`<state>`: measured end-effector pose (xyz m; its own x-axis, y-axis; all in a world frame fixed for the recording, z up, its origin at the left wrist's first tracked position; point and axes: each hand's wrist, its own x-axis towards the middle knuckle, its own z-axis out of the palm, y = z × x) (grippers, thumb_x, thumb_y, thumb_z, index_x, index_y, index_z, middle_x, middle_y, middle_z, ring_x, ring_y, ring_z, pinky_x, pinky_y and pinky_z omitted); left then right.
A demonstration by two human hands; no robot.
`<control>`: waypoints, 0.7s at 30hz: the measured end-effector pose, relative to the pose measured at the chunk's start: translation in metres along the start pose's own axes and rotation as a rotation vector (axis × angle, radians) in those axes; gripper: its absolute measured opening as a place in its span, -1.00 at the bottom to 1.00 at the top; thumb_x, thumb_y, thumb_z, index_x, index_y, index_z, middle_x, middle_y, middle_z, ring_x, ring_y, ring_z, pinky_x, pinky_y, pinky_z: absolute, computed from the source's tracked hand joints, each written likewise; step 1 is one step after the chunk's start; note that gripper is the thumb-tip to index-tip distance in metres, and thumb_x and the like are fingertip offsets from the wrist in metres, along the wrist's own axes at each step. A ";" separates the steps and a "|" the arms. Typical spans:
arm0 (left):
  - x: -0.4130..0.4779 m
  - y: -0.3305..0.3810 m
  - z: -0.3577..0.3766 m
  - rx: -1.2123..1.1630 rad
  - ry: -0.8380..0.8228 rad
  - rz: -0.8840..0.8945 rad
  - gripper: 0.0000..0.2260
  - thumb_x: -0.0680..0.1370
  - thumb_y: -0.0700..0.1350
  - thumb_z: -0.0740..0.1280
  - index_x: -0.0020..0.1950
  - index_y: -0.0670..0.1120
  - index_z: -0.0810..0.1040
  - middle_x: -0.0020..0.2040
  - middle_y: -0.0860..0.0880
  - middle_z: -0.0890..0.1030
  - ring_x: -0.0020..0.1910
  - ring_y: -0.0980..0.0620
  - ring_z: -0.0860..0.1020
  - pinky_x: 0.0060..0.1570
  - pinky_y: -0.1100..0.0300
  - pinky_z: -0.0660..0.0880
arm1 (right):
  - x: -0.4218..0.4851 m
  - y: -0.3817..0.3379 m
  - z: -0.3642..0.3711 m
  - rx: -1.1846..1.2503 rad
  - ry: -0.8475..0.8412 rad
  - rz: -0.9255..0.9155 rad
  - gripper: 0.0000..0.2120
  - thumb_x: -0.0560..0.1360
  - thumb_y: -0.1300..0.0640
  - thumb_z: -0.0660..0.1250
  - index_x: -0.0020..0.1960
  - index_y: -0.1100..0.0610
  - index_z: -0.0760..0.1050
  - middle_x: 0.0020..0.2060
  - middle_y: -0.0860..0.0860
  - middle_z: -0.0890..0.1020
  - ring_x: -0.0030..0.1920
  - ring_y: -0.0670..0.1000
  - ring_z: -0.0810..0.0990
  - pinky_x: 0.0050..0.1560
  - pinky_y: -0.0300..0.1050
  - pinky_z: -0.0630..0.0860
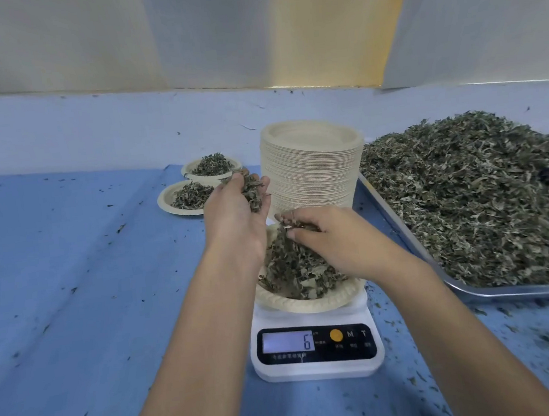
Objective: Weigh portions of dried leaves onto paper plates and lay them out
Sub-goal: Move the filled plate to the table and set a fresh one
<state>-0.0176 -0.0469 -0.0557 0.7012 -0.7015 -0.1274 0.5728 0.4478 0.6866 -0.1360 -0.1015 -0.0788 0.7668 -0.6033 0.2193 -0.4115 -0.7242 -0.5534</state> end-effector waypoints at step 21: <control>-0.010 -0.006 0.009 -0.046 -0.083 -0.185 -0.86 0.64 -0.22 0.12 0.02 -0.22 0.44 -0.12 -0.15 0.51 -0.18 -0.05 0.52 0.07 0.07 0.50 | 0.000 -0.009 -0.004 0.288 0.473 -0.077 -0.66 0.62 0.10 0.19 -0.33 0.07 0.36 -0.57 -0.18 0.38 -0.50 -0.17 0.31 -0.46 -0.29 0.20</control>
<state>-0.0314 -0.0473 -0.0522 0.5457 -0.8167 -0.1876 0.7089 0.3306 0.6231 -0.1345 -0.0961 -0.0710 0.4574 -0.6844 0.5678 -0.1611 -0.6917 -0.7040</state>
